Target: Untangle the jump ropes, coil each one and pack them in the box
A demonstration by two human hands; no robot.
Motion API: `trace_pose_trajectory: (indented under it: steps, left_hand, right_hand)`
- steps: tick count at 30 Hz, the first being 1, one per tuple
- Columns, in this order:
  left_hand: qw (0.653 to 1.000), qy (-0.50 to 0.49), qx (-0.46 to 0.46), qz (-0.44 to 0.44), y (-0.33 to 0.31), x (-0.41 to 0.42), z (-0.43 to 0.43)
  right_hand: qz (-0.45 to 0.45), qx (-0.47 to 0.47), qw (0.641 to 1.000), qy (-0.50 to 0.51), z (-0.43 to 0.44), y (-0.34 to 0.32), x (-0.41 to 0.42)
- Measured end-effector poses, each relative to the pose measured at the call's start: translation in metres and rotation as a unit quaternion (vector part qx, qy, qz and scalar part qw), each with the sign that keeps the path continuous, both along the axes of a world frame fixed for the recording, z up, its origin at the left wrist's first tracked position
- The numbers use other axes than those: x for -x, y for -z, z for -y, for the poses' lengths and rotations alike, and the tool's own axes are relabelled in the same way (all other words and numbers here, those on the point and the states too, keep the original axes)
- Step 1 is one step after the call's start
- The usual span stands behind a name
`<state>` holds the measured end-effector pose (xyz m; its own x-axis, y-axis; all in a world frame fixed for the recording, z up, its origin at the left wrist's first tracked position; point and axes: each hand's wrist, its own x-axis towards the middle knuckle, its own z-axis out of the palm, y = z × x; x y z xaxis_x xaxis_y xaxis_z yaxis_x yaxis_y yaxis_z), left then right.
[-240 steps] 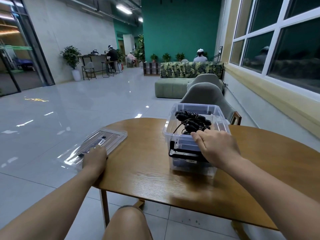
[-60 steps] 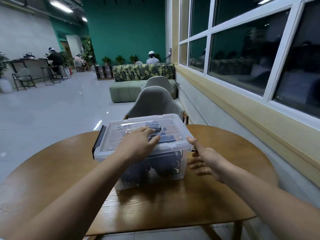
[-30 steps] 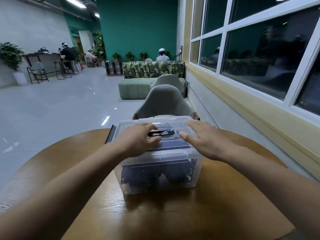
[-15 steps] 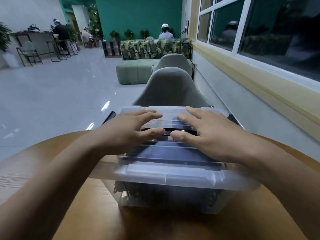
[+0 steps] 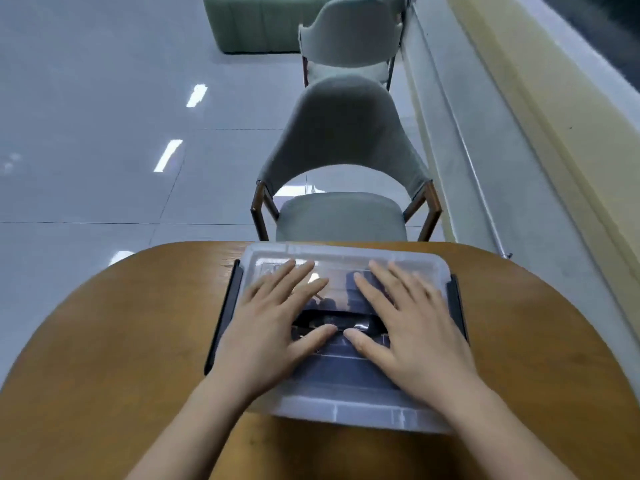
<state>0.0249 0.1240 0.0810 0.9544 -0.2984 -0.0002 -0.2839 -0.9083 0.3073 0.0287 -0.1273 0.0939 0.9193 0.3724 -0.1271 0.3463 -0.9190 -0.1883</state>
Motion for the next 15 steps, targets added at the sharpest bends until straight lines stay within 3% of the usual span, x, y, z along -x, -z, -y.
trace_pose_trajectory:
  steps: [9, 13, 15]
  left_hand:
    - [0.992, -0.010, 0.005, -0.128, -0.038, 0.004, 0.003]
    - [0.975, 0.005, -0.015, -0.220, -0.114, -0.018, -0.005]
    - [0.979, 0.011, -0.044, -0.200, -0.169, -0.027, -0.007]
  right_hand:
    - [-0.094, 0.017, 0.995, 0.018, -0.006, -0.026, 0.001]
    - [-0.187, 0.013, 0.982, 0.021, -0.004, -0.086, -0.017]
    - [-0.156, 0.037, 0.987, 0.009, -0.003, -0.137, -0.030]
